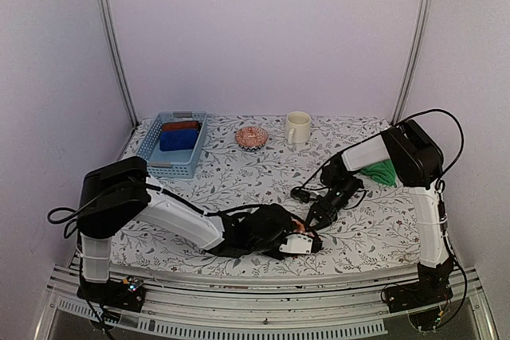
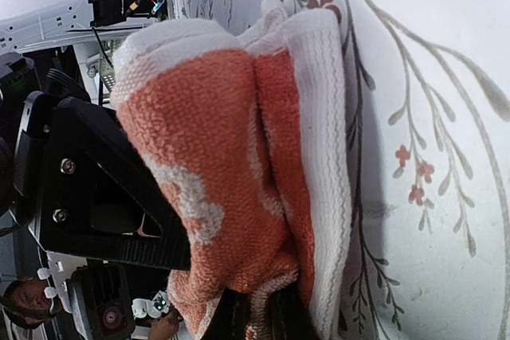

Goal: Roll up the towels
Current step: Pass from the right arm to the left

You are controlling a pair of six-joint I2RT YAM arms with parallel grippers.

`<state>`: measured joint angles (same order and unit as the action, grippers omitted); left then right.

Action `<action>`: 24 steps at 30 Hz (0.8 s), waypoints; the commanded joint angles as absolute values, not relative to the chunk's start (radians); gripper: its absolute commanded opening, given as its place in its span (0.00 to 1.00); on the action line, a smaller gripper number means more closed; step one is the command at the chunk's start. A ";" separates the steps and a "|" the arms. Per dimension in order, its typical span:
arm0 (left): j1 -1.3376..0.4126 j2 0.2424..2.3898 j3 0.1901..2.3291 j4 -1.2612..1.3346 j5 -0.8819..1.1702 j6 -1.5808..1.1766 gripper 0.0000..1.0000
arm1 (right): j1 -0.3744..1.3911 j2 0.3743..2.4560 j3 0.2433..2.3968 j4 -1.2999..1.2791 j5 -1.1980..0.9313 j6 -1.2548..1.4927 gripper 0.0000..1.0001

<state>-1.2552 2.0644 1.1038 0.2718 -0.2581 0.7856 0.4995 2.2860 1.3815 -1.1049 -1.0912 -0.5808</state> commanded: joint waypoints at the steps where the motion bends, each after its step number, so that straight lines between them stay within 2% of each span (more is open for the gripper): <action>1: -1.267 2.137 1.075 0.356 -0.349 0.861 0.46 | 0.513 2.339 1.376 -1.122 -1.032 -0.631 0.09; 7: -1.266 2.219 1.101 0.378 -0.380 0.923 0.47 | 0.492 2.388 1.401 -1.178 -1.090 -0.668 0.10; 12: -1.267 2.284 1.084 0.506 -0.443 1.061 0.45 | 0.473 2.391 1.405 -1.205 -1.123 -0.697 0.11; 14: -1.265 2.303 1.093 0.548 -0.458 1.087 0.41 | 0.471 2.391 1.404 -1.208 -1.127 -0.700 0.13; 17: -1.256 2.306 1.125 0.556 -0.446 1.072 0.24 | 0.467 2.379 1.412 -1.229 -1.136 -0.716 0.18; 21: -1.235 2.266 1.130 0.538 -0.422 1.024 0.08 | 0.428 2.256 1.409 -1.242 -1.109 -0.737 0.35; 24: -1.210 2.186 1.113 0.502 -0.400 0.988 0.00 | 0.341 2.147 1.414 -1.270 -1.075 -0.732 0.42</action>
